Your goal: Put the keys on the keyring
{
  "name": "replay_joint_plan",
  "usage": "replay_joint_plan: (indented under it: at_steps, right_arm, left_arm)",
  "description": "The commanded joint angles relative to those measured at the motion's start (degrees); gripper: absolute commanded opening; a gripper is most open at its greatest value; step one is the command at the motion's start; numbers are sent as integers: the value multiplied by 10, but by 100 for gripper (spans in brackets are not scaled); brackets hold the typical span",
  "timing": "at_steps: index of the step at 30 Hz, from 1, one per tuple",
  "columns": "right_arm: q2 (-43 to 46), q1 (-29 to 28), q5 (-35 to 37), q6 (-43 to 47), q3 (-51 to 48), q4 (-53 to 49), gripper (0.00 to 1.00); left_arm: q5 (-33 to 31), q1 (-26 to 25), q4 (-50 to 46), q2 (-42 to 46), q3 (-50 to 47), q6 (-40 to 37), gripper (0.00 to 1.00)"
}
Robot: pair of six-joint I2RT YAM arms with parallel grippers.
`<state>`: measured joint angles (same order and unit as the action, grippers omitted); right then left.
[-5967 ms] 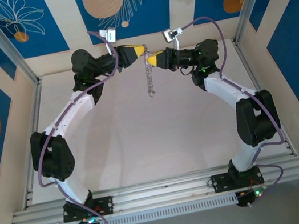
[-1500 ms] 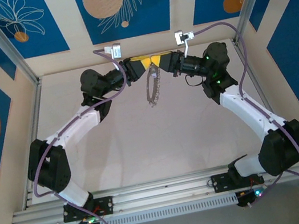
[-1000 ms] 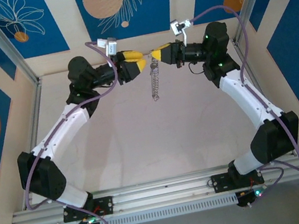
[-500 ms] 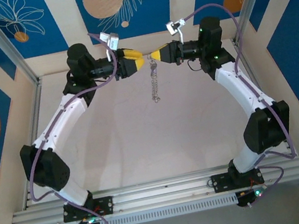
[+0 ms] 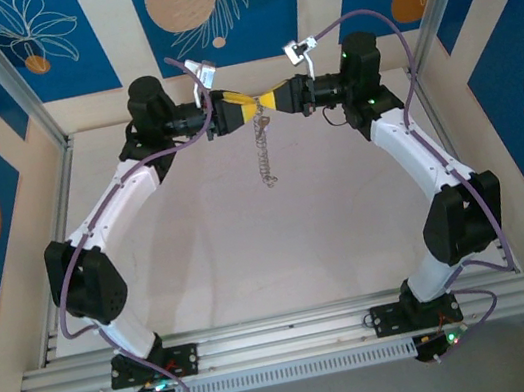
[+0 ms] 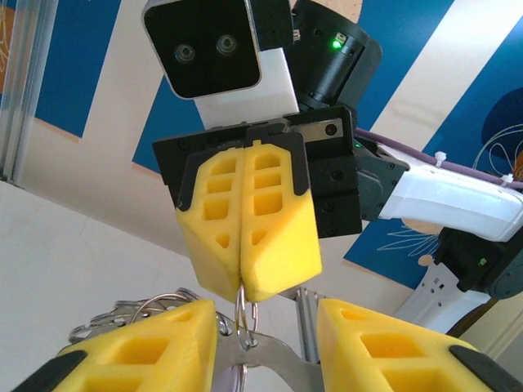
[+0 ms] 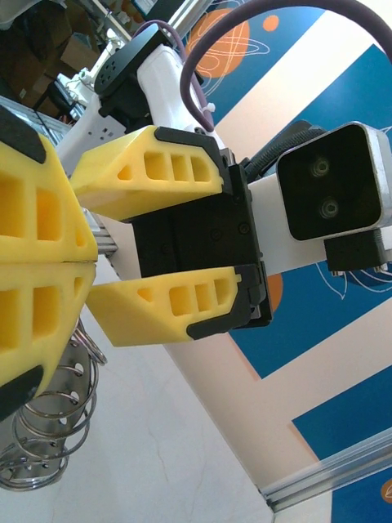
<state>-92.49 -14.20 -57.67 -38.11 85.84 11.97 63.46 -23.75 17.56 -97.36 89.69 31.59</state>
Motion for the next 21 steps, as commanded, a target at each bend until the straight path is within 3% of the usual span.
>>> replay_joint_plan:
  at_steps: [1, 21]
  right_arm:
    - [4, -4, -5, -9, 9, 16, 0]
    - [9, -9, 2, -14, 8, 20, 0]
  left_arm:
    - [18, -1, 30, -7, 14, 13, 35]
    - [17, -15, 43, -14, 16, 23, 22]
